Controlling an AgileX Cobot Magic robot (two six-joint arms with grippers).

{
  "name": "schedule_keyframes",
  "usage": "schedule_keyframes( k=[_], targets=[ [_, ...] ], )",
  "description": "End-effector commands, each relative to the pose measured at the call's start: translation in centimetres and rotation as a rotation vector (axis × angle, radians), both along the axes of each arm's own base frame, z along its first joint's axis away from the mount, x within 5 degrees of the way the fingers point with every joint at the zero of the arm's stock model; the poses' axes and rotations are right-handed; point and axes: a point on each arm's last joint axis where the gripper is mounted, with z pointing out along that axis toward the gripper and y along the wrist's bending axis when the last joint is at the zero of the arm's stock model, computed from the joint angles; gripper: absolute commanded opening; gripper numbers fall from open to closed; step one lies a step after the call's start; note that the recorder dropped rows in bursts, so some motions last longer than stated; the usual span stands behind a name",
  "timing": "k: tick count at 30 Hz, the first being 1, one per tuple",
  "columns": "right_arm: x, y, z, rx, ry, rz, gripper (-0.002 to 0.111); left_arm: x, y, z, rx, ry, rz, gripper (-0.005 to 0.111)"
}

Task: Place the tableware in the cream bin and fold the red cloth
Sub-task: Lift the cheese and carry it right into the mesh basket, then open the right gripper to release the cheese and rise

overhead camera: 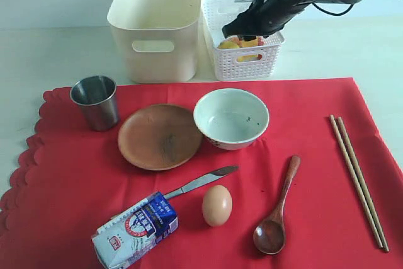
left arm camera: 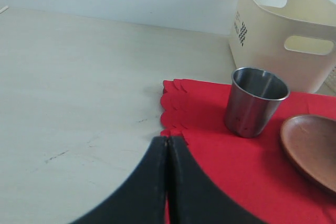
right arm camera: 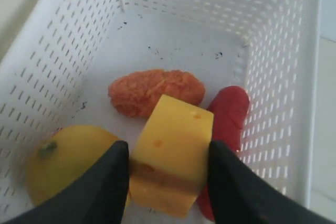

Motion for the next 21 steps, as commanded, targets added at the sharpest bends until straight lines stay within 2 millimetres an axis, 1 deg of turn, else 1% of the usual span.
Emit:
schedule_keyframes(
  k=[1,5,7,11,13,16,21],
  targets=[
    [0.4,-0.1,-0.1,-0.022,-0.03,0.027,0.006,0.0,0.0,0.0,-0.007,-0.007,0.0,0.0],
    [0.4,-0.1,-1.0,-0.03,-0.007,0.03,0.02,0.0,0.0,0.0,-0.007,-0.007,0.0,0.0],
    [0.4,-0.1,-1.3,-0.032,-0.001,0.03,0.029,0.0,0.0,0.0,-0.007,-0.007,0.0,0.0],
    [0.3,-0.1,-1.1,-0.032,0.001,0.03,0.048,0.0,0.0,0.0,-0.007,-0.007,0.0,0.0],
    [0.3,-0.1,-0.7,-0.03,-0.006,0.03,0.054,0.0,0.0,0.0,-0.007,-0.007,0.0,0.0],
    [0.2,-0.2,0.3,-0.026,-0.021,0.03,0.059,0.0,0.0,0.0,-0.007,-0.007,0.0,0.0],
    [0.0,-0.2,2.1,-0.01,-0.042,0.025,0.061,0.0,0.0,0.0,-0.007,-0.007,0.0,0.0]
  ],
)
